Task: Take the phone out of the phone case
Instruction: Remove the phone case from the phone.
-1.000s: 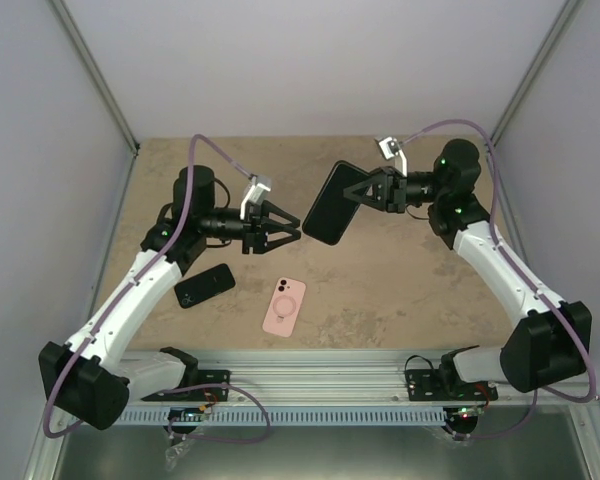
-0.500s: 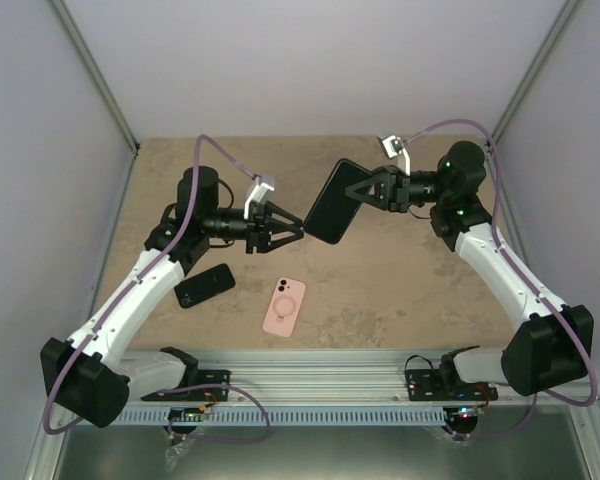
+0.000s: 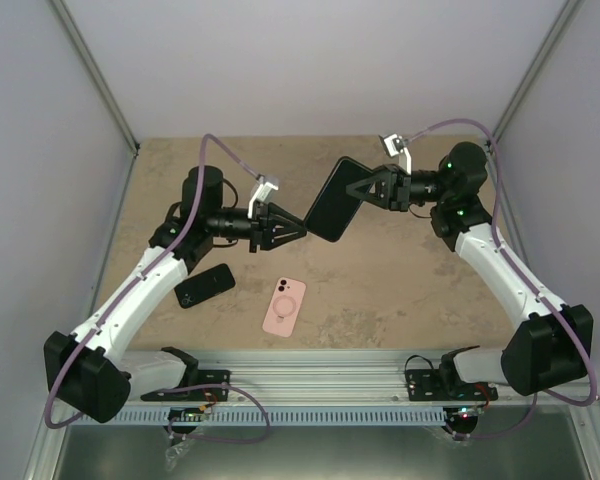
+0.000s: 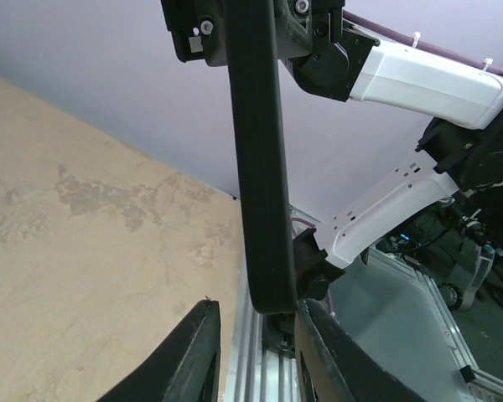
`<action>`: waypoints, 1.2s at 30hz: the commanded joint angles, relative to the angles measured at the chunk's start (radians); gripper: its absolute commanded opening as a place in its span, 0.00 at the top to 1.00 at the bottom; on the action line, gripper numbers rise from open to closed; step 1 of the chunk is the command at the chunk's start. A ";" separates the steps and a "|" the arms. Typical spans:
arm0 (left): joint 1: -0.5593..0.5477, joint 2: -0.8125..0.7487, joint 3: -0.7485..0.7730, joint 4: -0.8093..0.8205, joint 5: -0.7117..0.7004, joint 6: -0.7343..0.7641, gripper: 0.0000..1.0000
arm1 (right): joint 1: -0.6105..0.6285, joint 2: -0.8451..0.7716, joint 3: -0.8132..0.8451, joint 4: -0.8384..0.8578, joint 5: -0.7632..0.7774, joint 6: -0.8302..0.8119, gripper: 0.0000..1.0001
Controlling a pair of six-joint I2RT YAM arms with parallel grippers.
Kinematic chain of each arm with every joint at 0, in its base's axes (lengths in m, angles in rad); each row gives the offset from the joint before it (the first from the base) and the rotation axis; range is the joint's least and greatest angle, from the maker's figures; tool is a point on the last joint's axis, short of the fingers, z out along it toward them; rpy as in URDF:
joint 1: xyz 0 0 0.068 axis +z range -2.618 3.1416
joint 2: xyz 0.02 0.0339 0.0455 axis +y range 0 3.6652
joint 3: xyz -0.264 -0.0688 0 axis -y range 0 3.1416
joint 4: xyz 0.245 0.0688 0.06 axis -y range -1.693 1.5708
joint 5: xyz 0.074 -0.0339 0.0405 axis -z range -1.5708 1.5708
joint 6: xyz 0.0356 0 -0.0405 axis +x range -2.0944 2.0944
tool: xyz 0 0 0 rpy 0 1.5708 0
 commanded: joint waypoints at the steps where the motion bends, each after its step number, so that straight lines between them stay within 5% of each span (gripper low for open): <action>1: 0.027 0.016 -0.012 0.053 -0.046 -0.033 0.76 | 0.005 -0.023 -0.006 0.085 -0.023 0.048 0.99; 36: 0.085 0.093 -0.035 0.141 -0.104 -0.164 0.82 | 0.056 -0.054 -0.072 0.345 -0.105 0.224 1.00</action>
